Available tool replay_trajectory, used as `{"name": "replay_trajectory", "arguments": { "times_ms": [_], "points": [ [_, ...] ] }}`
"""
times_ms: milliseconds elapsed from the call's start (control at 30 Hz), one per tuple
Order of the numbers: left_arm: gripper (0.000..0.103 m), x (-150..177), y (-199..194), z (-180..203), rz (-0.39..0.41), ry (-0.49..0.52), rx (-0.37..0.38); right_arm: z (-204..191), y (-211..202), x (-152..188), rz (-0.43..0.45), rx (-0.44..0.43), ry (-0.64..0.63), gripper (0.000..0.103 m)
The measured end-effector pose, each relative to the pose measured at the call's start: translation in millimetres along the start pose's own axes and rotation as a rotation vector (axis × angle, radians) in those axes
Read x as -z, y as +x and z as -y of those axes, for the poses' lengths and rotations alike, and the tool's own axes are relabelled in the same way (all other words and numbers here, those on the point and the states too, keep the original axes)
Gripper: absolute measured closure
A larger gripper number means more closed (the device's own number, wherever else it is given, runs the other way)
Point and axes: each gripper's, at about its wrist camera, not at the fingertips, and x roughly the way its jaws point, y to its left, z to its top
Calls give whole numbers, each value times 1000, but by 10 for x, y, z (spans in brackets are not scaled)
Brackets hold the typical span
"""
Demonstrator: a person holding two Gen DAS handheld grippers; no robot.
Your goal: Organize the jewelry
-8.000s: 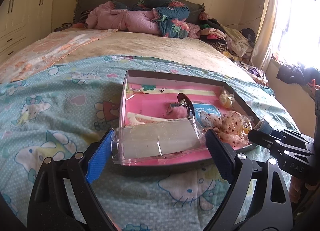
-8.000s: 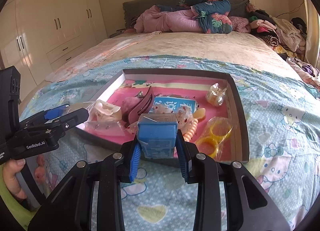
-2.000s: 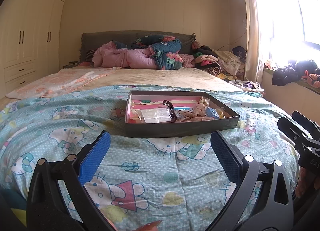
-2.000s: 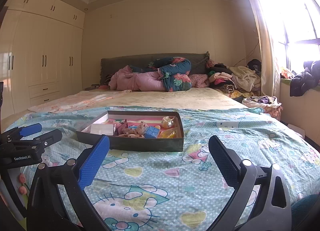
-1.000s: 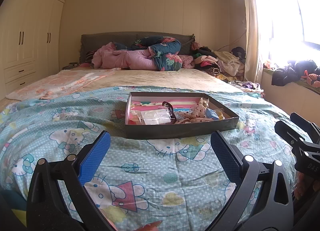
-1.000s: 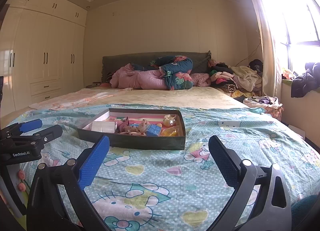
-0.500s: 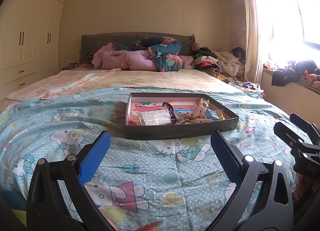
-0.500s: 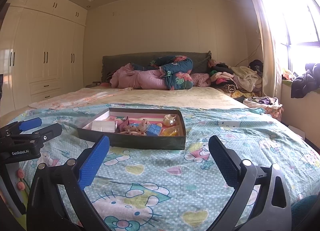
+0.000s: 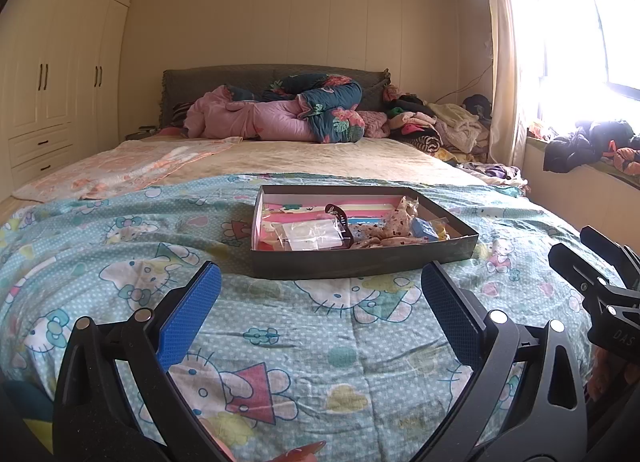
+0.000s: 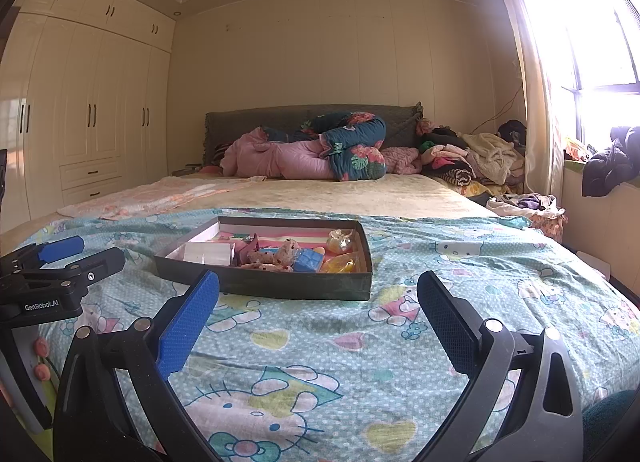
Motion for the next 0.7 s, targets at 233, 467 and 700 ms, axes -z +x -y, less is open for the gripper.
{"name": "replay_trajectory", "arguments": {
  "times_ms": [233,467,700],
  "points": [
    [11,2,-1,2,0,1,-1,-4,3,-1,0,0,0,6],
    [11,6,5,-6,-6,2,-12,-5,2,1,0,0,-2,6],
    [11,10,35,-2,-22,8,-48,-3,-2,-8,3,4,-1,6]
  ]
}}
